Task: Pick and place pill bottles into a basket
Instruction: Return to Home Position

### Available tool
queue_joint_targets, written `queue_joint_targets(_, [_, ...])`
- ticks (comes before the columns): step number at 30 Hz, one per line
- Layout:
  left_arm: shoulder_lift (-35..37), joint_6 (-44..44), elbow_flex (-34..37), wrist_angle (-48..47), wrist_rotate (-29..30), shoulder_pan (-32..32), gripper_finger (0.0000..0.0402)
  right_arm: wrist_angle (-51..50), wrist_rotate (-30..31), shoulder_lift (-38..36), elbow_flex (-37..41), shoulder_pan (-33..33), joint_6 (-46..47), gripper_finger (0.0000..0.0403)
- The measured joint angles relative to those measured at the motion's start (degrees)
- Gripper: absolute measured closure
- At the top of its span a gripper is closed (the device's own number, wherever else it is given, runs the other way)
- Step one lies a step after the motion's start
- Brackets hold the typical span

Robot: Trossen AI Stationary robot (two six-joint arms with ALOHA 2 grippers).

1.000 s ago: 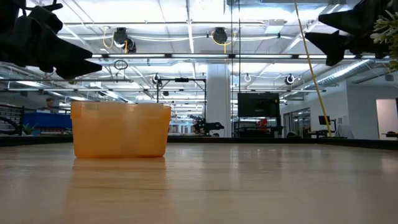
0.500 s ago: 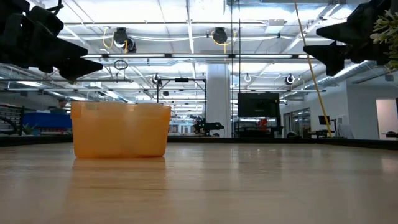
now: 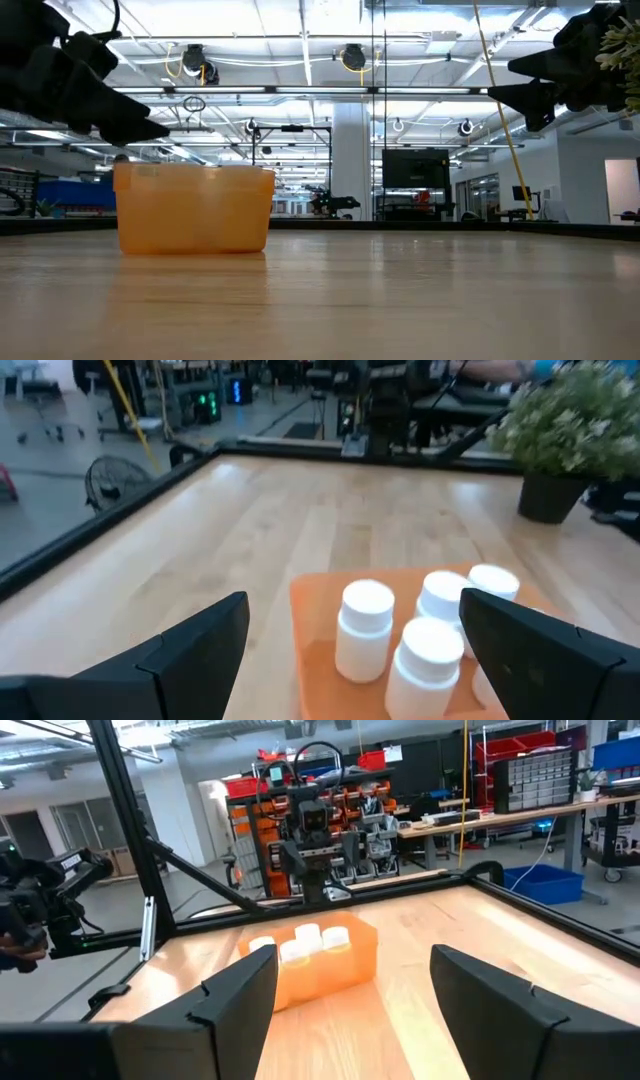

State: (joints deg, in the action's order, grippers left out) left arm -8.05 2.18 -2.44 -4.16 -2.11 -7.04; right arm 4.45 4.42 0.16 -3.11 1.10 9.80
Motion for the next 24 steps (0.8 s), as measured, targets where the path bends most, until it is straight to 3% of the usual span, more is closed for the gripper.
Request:
queue_joint_targets(7, [-1.4,1.3,0.2,2.3,-3.0,-0.9,0.0036,0.0,0.0,0.0,0.0,0.0,0.0,0.0149])
queue_joint_targets(24, [2.7,2.5,1.9,6.6,-2.4,-4.9,0.0036,0.0,0.0,0.0,0.0,0.0,1.5,0.0149])
